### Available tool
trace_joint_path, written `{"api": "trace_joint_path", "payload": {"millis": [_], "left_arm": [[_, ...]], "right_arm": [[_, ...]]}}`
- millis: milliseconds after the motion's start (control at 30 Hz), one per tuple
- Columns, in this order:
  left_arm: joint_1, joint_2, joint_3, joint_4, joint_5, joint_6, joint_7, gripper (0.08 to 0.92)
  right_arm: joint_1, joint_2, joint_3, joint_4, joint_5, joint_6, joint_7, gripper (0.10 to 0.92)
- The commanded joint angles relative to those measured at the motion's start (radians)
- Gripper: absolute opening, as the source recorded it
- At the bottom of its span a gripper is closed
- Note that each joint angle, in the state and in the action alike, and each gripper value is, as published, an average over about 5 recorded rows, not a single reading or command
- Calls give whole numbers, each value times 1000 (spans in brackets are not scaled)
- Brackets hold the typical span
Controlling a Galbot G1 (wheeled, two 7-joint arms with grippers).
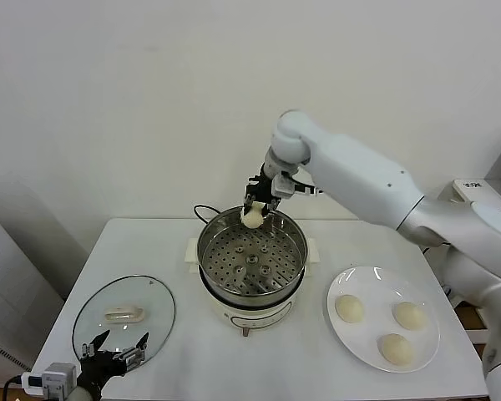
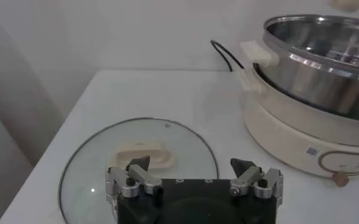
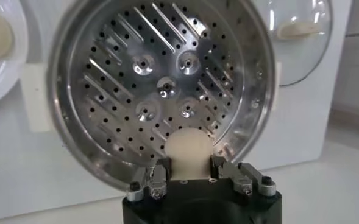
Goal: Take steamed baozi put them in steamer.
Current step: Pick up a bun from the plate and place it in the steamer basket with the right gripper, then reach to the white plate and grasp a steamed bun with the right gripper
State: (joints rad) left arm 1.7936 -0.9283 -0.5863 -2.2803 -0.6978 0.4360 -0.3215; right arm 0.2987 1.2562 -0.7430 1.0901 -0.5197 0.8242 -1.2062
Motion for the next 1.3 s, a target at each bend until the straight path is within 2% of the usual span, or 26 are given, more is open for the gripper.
{"api": "trace_joint_path", "payload": {"millis": [33, 500, 600, 800, 933, 1067, 1300], "left_arm": [[-4, 2, 4, 4, -1, 1, -1, 823], [-10, 1, 7, 12, -3, 0, -3, 823], [-13, 1, 8, 12, -3, 0, -4, 823], [-12, 0, 7, 10, -4, 0, -5, 823], [-10, -4, 7, 8, -4, -1, -6, 823], [-2, -17, 3, -4, -3, 0, -9, 823], [-2, -15, 3, -16, -3, 1, -10, 823]], "right_arm": [[-110, 45, 63, -17, -174, 48, 10, 416], [-152, 41, 71, -31, -189, 48, 21, 446], [-153, 42, 76, -32, -190, 48, 30, 492], [-124, 24, 71, -16, -131, 48, 51, 648], [-49, -16, 29, -2, 42, 48, 30, 758], [88, -96, -82, 10, 268, 21, -12, 814], [330, -298, -370, 42, 665, -336, -54, 823]]}}
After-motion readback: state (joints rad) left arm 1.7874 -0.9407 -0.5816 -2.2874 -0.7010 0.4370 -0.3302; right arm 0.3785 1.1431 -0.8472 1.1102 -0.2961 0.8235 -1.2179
